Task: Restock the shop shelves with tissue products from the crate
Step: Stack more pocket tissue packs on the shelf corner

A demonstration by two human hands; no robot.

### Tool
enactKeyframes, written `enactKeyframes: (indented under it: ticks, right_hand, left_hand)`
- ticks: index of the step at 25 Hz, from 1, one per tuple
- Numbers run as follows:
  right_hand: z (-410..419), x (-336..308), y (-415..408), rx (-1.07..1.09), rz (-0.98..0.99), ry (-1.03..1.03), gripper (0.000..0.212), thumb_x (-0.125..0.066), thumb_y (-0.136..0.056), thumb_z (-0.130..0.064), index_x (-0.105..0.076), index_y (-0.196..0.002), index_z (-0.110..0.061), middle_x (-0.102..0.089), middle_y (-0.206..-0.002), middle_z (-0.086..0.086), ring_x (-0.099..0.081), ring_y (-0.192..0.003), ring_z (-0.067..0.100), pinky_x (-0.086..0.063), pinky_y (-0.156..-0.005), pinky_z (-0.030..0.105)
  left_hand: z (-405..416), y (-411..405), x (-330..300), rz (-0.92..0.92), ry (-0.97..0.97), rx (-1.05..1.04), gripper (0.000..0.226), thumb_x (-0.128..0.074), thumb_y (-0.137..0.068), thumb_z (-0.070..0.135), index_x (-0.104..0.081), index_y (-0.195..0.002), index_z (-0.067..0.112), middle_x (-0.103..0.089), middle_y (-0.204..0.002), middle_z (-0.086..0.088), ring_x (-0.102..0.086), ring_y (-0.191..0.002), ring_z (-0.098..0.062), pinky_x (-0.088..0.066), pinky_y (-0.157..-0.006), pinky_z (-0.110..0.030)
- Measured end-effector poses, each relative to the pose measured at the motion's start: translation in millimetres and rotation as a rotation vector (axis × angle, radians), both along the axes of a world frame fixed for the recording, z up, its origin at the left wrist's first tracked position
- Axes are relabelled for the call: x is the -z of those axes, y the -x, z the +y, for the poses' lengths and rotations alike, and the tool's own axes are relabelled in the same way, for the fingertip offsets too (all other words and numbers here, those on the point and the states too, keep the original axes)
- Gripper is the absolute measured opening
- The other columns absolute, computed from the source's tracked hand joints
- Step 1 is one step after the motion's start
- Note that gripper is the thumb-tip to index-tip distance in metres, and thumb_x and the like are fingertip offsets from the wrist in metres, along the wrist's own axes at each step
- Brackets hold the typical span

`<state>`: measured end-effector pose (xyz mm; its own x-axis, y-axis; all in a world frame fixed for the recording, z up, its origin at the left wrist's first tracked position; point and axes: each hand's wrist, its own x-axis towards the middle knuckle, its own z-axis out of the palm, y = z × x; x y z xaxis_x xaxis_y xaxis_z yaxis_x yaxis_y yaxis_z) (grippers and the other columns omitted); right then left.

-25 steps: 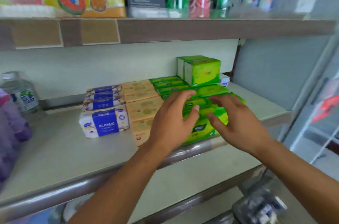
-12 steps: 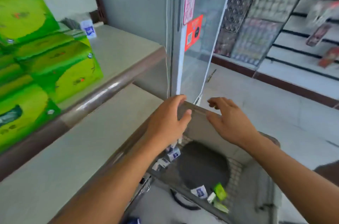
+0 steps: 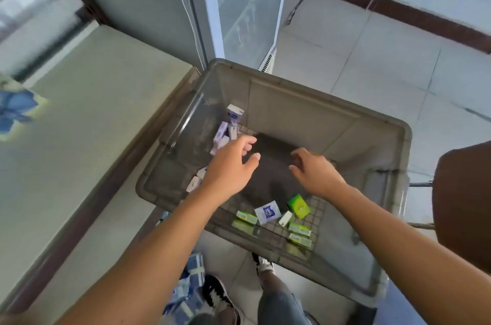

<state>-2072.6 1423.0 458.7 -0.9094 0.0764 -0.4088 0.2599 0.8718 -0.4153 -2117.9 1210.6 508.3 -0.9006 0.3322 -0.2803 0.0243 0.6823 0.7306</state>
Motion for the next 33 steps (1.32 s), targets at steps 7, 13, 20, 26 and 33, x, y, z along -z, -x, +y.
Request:
enactKeyframes:
  ticks: [7, 13, 20, 26, 33]
  right_hand:
    - [21.9, 128.2, -31.0, 0.064, -0.494, -0.083, 0.044, -0.06, -0.087, -0.027, -0.053, -0.125, -0.007, -0.058, -0.128, 0.02, -0.057, -0.114, 0.035, -0.048, -0.09, 0.036]
    - [21.8, 176.0, -34.8, 0.11, -0.506, -0.1, 0.064, -0.074, -0.079, -0.034, -0.045, -0.13, -0.01, -0.056, -0.129, 0.019, -0.056, -0.116, 0.035, -0.046, -0.091, 0.037]
    - [15.3, 158.4, -5.9, 0.581, -0.306, 0.349, 0.025, -0.066, -0.086, -0.024, -0.067, -0.102, -0.006, -0.068, -0.097, 0.012, -0.064, -0.092, 0.029, -0.05, -0.077, 0.032]
    - [6.7, 100.4, 25.7, 0.72, -0.178, 0.942, 0.01, -0.056, -0.092, -0.012, -0.066, -0.095, -0.014, -0.061, -0.077, 0.003, -0.053, -0.063, 0.01, -0.039, -0.055, 0.021]
    - [-2.5, 147.1, -19.8, 0.107, -0.66, 0.085, 0.048, -0.048, -0.094, -0.053, -0.066, -0.103, -0.009, -0.067, -0.098, 0.015, -0.063, -0.089, 0.029, -0.045, -0.07, 0.031]
  left_hand:
    - [40.3, 3.0, 87.1, -0.394, 0.314, 0.168, 0.032, -0.057, -0.094, 0.034, -0.058, -0.123, 0.02, -0.063, -0.119, 0.002, -0.059, -0.11, -0.019, -0.041, -0.085, -0.024]
    - [49.6, 7.3, 135.4, -0.461, 0.357, 0.219, 0.031, -0.062, -0.091, 0.035, -0.061, -0.118, 0.019, -0.066, -0.119, -0.002, -0.06, -0.11, -0.022, -0.046, -0.096, -0.032]
    - [64.2, 12.7, 148.5, -0.479, 0.359, 0.165, 0.041, -0.063, -0.09, 0.035, -0.057, -0.126, 0.016, -0.063, -0.126, -0.006, -0.058, -0.116, -0.024, -0.045, -0.098, -0.033]
    - [67.8, 24.3, 147.3, -0.489, 0.024, -0.025, 0.033, -0.07, -0.086, 0.029, -0.062, -0.115, 0.013, -0.07, -0.11, -0.005, -0.067, -0.099, -0.019, -0.052, -0.092, -0.038]
    - [53.5, 26.9, 140.4, -0.659, -0.088, -0.163, 0.029, -0.063, -0.092, 0.016, -0.054, -0.118, 0.008, -0.068, -0.112, -0.009, -0.07, -0.082, -0.019, -0.051, -0.061, -0.017]
